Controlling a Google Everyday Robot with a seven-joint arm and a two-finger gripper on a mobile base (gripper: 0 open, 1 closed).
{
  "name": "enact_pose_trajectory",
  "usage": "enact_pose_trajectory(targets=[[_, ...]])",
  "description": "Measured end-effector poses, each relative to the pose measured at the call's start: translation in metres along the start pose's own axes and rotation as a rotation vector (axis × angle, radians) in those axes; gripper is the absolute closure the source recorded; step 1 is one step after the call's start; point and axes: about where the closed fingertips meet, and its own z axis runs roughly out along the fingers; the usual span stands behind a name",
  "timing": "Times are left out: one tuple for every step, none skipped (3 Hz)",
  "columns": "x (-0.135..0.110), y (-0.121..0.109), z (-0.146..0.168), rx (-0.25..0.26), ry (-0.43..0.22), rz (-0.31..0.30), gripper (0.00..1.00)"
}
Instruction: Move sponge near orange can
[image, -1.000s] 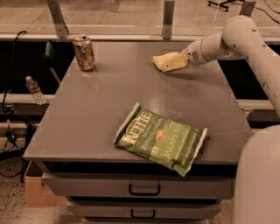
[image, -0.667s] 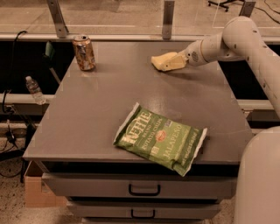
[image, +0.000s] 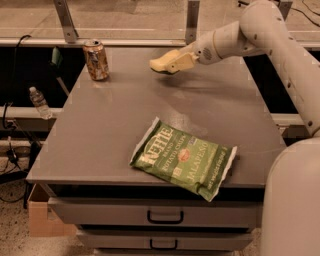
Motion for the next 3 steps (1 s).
enact_pose_trajectory(targets=[[-0.041, 0.023, 0.029, -0.055, -0.023, -0.114, 1.00], [-0.071, 0.050, 0.070, -0.110, -0.032, -0.192, 1.00], [-0.082, 0.066, 0.104, -0.141, -0.023, -0.225, 1.00]])
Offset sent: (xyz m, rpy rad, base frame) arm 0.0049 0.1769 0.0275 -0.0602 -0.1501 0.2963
